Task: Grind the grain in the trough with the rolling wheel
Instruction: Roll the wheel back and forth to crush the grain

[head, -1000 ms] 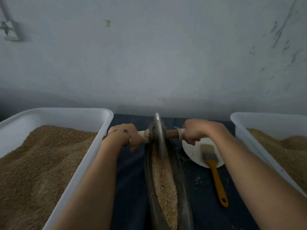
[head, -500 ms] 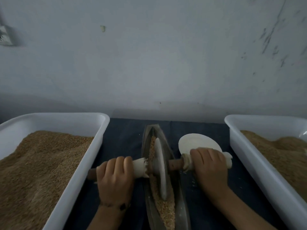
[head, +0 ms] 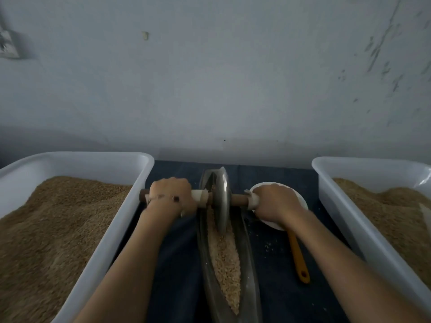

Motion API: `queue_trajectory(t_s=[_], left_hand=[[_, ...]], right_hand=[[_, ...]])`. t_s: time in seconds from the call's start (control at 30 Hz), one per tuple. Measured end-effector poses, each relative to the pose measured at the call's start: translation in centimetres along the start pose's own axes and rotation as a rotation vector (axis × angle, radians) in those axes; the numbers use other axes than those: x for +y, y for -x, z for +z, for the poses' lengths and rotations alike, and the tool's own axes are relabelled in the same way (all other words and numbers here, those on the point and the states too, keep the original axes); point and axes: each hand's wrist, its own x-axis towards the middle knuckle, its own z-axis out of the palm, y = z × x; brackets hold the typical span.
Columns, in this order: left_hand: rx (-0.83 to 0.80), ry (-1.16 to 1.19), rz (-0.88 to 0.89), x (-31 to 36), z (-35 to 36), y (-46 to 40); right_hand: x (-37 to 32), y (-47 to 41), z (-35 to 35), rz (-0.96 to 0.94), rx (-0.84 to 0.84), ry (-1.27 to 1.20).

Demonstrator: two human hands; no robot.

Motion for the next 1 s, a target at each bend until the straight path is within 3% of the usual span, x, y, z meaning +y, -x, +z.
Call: queue_trajectory(t_s=[0.13, 0.17, 0.23, 0.3, 0.37, 0.5, 0.57, 0.63, 0.7, 0.87, 1.0], left_hand=[[0.623, 0.023, 0.097, 0.3, 4.9, 7.2], [0.749, 0.022, 0.119, 0.5, 5.9, 8.5], [0.85, -0.026, 0.103, 0.5, 6.7, 9.7], [0.868, -0.055, 0.117, 0.3, 6.7, 9.4], [0.789, -0.006, 0.162, 0.0, 6.3, 8.2], [0.327, 0.002, -0.003, -0.3, 3.3, 3.4], [0.149, 0.025, -0.056, -0.5, 2.2, 0.9], [0.116, 0.046, -0.061, -0.5, 1.8, -0.9], [0.156, 0.036, -0.068, -0.5, 1.7, -1.5], [0.423, -0.015, -0.039, 0.6, 3.1, 3.1], [0.542, -0.076, 0.061, 2.0, 3.1, 9.6]], right_hand=[[0.4, 5.4, 4.4, -0.284, 0.861, 0.213], [0.7, 6.1, 4.9, -0.328, 0.975, 0.218], [0.9, 6.9, 5.1, -0.357, 1.044, 0.228], [0.7, 6.9, 4.5, -0.369, 0.984, 0.223], [0.3, 6.2, 3.5, -0.346, 0.783, 0.199], [-0.2, 2.1, -0.2, -0.149, 0.148, 0.137], [-0.5, 0.1, -1.6, -0.113, -0.031, 0.098], [-0.8, -1.4, -2.2, -0.07, -0.122, 0.076], [-1.0, -2.0, -2.2, -0.033, -0.125, 0.049], [-0.6, 1.4, -0.1, -0.083, 0.129, 0.027], [0.2, 7.4, 1.5, -0.136, 0.257, 0.037]])
